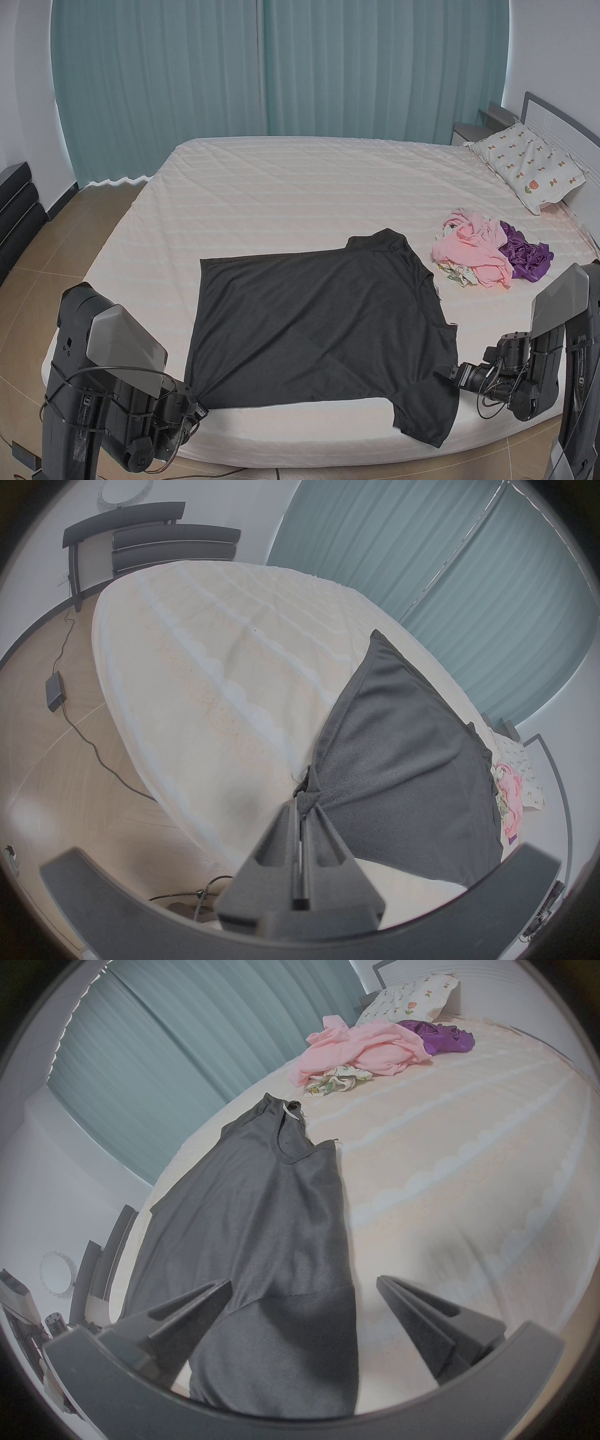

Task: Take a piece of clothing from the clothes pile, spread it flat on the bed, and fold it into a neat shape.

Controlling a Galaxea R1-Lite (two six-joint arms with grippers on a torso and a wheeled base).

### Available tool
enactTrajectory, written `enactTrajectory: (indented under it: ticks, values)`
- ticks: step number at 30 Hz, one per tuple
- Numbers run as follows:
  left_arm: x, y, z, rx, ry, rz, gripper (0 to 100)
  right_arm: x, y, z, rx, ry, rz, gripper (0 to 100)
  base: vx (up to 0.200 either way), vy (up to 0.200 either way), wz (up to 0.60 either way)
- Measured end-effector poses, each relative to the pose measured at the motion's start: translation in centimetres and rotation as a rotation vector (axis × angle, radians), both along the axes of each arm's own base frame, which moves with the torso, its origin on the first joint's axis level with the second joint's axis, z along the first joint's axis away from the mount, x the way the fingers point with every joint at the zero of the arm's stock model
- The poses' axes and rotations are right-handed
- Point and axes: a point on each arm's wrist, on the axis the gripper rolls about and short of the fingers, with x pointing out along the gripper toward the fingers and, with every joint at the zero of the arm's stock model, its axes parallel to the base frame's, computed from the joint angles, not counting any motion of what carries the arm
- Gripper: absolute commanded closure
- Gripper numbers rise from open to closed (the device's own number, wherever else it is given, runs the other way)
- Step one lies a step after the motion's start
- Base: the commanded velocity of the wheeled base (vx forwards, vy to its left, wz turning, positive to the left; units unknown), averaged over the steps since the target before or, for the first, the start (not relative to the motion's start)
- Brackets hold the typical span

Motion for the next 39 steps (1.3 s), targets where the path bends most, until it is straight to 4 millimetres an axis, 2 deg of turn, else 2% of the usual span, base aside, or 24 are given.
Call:
enactTrajectory:
  ticks: [5, 10, 17, 29, 30, 39]
  values:
    - [0.0, 0.0, 0.0, 0.002, 0.000, 0.001, 100, 1.4, -0.1, -1.1, -0.023, -0.017, -0.046, 100, 0.000, 0.000, 0.00]
    - [0.0, 0.0, 0.0, 0.002, -0.001, 0.002, 100, 2.3, -0.4, -1.4, -0.024, -0.045, -0.068, 100, 0.000, 0.000, 0.00]
    - [0.1, -0.1, -0.1, 0.000, -0.004, 0.001, 100, 4.0, 0.0, -0.2, -0.032, -0.118, -0.042, 100, 0.000, 0.000, 0.00]
    - [0.3, -0.2, -0.1, -0.001, -0.010, -0.002, 100, 7.0, 0.6, 0.4, -0.072, -0.138, 0.000, 100, 0.000, 0.000, 0.00]
    - [0.3, -0.2, -0.1, -0.001, -0.010, -0.003, 100, 7.2, 0.6, 0.4, -0.078, -0.136, 0.005, 0, 0.000, 0.000, 0.00]
    - [0.4, -0.2, -0.1, -0.002, -0.013, -0.003, 100, 7.8, 0.7, 0.2, -0.089, -0.139, 0.009, 0, 0.000, 0.000, 0.00]
